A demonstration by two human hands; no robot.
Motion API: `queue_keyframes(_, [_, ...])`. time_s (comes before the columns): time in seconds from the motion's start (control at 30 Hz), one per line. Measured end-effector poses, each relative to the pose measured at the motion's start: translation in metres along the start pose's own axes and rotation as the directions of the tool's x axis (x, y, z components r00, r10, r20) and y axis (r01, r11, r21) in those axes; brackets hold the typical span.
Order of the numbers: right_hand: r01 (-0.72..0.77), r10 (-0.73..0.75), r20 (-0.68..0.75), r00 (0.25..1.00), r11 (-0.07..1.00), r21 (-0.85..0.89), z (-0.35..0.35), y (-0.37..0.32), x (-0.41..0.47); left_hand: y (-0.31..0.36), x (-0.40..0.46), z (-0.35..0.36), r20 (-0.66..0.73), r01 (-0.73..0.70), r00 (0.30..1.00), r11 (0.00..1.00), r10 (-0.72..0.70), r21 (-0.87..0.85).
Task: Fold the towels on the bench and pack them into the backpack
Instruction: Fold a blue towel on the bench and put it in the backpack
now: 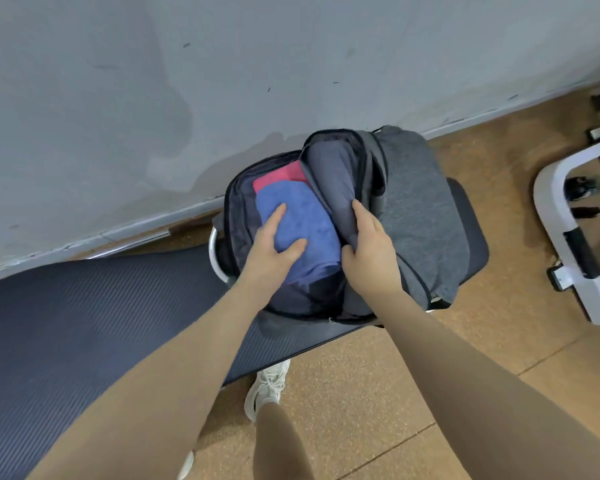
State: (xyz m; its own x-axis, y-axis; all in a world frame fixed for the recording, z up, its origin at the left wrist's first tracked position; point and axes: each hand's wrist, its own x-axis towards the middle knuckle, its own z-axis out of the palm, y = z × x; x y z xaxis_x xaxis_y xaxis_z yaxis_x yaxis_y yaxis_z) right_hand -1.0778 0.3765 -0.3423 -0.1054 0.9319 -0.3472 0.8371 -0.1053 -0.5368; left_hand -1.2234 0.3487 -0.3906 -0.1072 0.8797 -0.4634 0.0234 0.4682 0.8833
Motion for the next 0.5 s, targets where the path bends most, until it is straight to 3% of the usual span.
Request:
queue_keyframes(0.07, [0.003,-0.004,0.013,1.0,0.999,0.035,-0.011,0.001,0.002,-0.005,0.006,0.016,0.027,-0.015,1.0,0.918,0.004,0.396])
queue_keyframes(0.13, [0.008,-0.009,0.025,1.0,0.999,0.045,-0.016,0.003,0.004,-0.012,0.009,0.02,0.009,-0.098,0.985,0.526,0.17,0.845])
queue_keyframes(0.2, [0.013,-0.015,0.033,0.999,0.998,0.061,-0.014,0.005,0.004,-0.02,0.012,0.02,0.11,-0.209,0.918,0.23,0.382,0.951])
queue_keyframes(0.27, [0.028,-0.03,0.022,0.999,0.997,0.075,-0.01,0.006,0.003,-0.036,0.017,0.022,0.3,-0.379,0.84,0.093,0.452,0.921])
queue_keyframes(0.33, [0.051,-0.052,0.016,0.998,0.996,0.074,-0.005,0.008,0.003,-0.046,0.024,0.025,0.386,-0.458,0.816,0.073,0.431,0.886])
queue_keyframes(0.4, [0.058,-0.06,0.022,0.998,0.995,0.077,-0.004,0.009,0.002,-0.049,0.035,0.034,0.376,-0.452,0.839,0.12,0.394,0.884])
queue_keyframes(0.5, [0.048,-0.049,0.007,0.999,0.993,0.104,-0.006,0.008,0.002,-0.04,0.042,0.048,0.363,-0.439,0.891,0.308,0.274,0.844])
